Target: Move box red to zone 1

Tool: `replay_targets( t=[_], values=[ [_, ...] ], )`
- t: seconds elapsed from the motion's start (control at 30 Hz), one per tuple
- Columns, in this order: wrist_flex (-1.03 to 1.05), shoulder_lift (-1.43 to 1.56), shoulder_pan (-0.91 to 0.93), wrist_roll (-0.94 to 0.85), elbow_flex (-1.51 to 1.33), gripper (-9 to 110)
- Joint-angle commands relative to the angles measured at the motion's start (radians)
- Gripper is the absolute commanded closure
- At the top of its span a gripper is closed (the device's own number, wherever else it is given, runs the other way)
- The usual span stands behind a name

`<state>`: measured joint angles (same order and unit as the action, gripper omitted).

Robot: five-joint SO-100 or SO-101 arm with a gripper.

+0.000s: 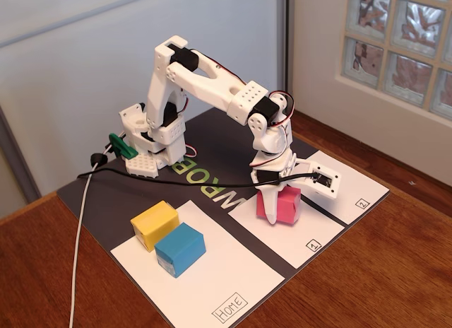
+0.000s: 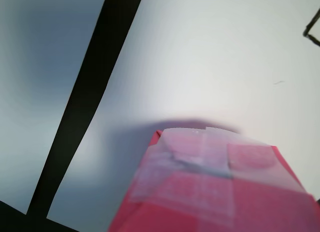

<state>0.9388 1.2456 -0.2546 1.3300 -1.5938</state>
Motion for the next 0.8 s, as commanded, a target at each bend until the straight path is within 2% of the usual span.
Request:
replay_targets(
  t=[0.0, 0.13, 0.47, 0.77],
  values=[
    [-0.014, 0.003, 0.011, 0.012, 0.021, 102],
    [-0.014, 0.002, 0.014, 0.012, 0.021, 101],
    [-0.014, -0.002, 0.020, 0.015, 0.021, 73],
    [-0.020, 0.000, 0.021, 0.018, 0.021, 72]
  ],
)
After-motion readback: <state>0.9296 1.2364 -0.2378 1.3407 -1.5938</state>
